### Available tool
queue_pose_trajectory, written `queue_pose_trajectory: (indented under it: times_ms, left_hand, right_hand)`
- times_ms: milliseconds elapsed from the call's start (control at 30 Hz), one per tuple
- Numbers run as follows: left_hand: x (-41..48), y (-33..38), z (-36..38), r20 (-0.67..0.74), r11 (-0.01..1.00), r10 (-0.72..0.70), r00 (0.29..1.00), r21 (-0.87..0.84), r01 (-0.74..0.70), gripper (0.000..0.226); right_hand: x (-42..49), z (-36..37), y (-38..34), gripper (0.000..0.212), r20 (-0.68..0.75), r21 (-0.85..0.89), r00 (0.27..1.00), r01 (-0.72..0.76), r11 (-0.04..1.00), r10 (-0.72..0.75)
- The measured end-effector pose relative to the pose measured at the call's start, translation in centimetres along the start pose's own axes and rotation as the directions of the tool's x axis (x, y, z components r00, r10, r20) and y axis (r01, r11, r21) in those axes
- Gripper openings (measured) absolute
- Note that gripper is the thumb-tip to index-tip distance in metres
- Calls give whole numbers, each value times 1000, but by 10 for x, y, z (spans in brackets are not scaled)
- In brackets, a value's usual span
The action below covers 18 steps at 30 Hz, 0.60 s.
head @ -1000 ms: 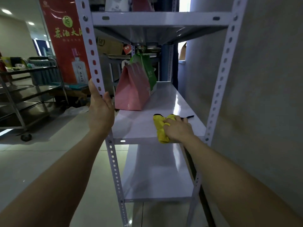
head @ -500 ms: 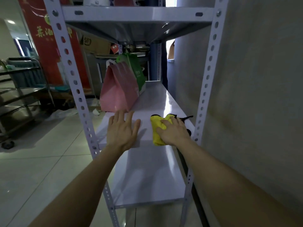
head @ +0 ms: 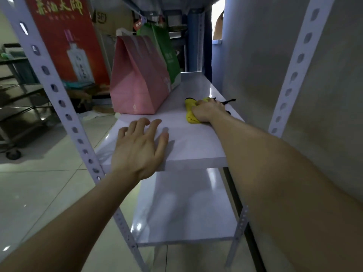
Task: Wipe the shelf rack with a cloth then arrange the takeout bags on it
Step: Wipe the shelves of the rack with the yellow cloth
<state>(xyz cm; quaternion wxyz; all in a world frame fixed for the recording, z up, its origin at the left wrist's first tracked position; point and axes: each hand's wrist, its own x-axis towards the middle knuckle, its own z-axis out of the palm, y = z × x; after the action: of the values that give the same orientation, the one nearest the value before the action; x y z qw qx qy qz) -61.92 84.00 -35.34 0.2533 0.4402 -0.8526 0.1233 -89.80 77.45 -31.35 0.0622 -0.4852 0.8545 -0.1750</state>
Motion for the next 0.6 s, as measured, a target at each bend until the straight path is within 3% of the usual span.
queue_pose_trajectory:
  times_ms: [300, 600]
  left_hand:
    - [2, 1, -3, 50, 999, -31, 998, -23, 32, 67]
    - [-3, 5, -28, 101, 990, -16, 995, -139, 30, 76]
  right_hand:
    - [-62, -9, 12, 62, -19, 21, 999, 42, 999, -41]
    - [-167, -11, 38, 57, -30, -24, 986, 163, 986, -164]
